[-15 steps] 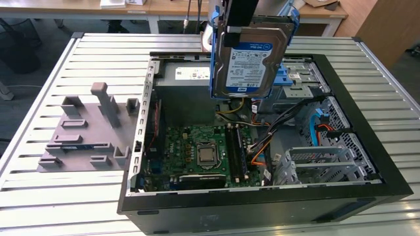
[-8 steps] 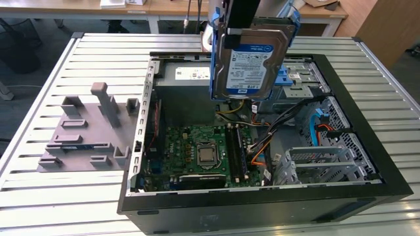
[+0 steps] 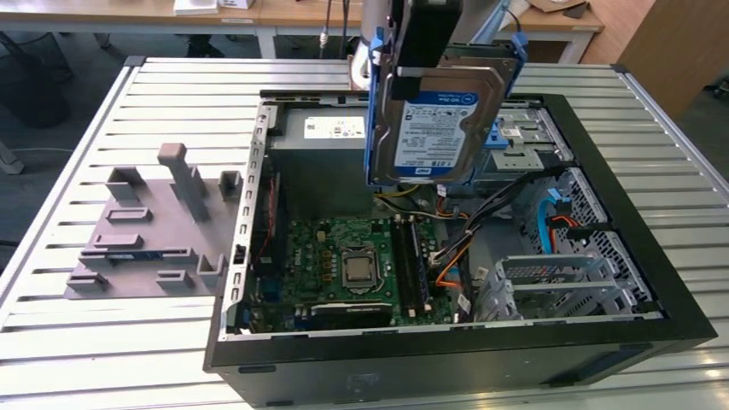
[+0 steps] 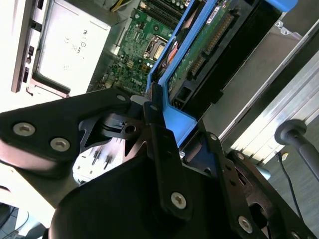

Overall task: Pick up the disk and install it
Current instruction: 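Insert the disk into the insertion slot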

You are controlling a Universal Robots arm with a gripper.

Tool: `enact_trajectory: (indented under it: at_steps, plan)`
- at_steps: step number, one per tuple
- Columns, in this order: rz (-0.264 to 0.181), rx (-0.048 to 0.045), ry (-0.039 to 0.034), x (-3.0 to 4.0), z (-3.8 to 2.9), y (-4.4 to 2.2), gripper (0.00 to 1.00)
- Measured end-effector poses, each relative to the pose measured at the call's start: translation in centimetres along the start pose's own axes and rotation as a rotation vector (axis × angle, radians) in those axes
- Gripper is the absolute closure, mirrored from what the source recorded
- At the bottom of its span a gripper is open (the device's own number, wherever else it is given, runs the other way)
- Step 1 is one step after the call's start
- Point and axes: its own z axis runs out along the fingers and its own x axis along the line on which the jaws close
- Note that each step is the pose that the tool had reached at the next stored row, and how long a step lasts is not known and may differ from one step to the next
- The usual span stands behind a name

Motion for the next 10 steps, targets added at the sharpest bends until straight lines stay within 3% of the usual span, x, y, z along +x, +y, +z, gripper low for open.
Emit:
enact_trajectory:
  at_steps: [7,10]
  plan:
    - [0.0,-0.0001,0.0003,1.46,0.27,-0.08,0.64]
    - [0.0,0.0,0.0021,1.65,0.37,-0.46,0.64]
